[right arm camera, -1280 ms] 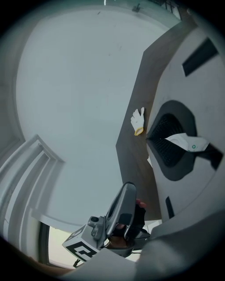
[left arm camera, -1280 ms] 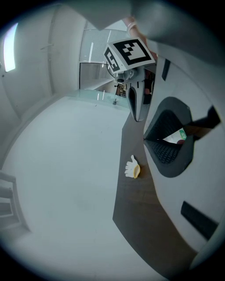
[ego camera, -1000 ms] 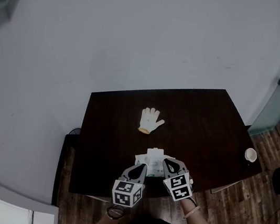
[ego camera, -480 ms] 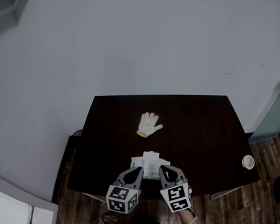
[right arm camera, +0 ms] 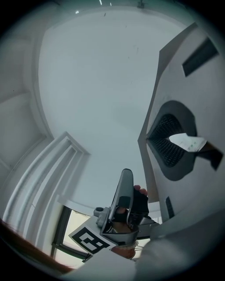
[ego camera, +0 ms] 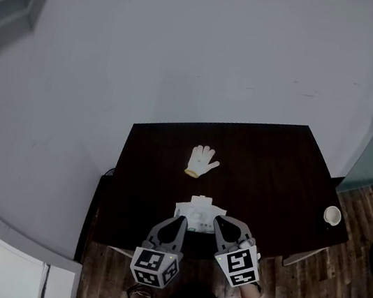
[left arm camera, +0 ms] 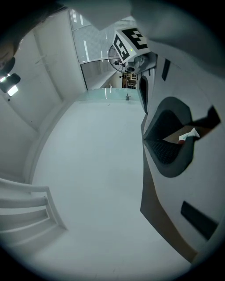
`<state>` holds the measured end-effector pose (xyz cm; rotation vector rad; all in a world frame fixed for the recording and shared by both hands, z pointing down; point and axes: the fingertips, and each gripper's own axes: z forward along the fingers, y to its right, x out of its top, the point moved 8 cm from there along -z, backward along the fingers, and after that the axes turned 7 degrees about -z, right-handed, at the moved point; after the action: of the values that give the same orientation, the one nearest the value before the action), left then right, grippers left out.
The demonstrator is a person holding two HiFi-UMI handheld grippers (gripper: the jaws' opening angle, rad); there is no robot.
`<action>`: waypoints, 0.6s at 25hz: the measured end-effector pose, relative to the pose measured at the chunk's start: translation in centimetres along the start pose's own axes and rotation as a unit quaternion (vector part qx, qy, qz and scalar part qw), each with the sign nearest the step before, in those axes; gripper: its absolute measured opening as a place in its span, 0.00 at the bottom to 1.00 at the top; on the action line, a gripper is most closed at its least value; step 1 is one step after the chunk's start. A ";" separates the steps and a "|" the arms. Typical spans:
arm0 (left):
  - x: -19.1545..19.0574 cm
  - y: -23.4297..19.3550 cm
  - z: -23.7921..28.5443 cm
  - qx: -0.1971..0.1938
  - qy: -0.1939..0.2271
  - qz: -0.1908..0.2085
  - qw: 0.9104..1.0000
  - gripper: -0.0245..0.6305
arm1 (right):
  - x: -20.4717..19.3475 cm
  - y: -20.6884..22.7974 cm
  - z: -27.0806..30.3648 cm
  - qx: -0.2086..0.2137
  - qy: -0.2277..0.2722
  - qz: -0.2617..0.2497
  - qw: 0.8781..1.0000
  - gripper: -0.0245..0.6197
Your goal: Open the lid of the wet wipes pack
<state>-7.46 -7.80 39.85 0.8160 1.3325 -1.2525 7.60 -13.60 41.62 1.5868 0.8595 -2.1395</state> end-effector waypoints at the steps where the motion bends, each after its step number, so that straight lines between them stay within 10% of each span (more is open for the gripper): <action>1: 0.2 0.5 -0.2 0.000 0.003 0.000 1.000 0.07 | 0.2 0.1 -0.5 0.001 0.004 0.000 1.000 0.05; 15: 2.2 3.2 -1.1 -0.019 0.028 0.013 0.999 0.07 | 2.4 1.4 -3.8 -0.019 0.033 0.005 0.999 0.05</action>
<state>-5.11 -6.51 36.84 0.8440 1.3817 -1.1887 10.52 -11.99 38.24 1.6469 0.9060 -2.0614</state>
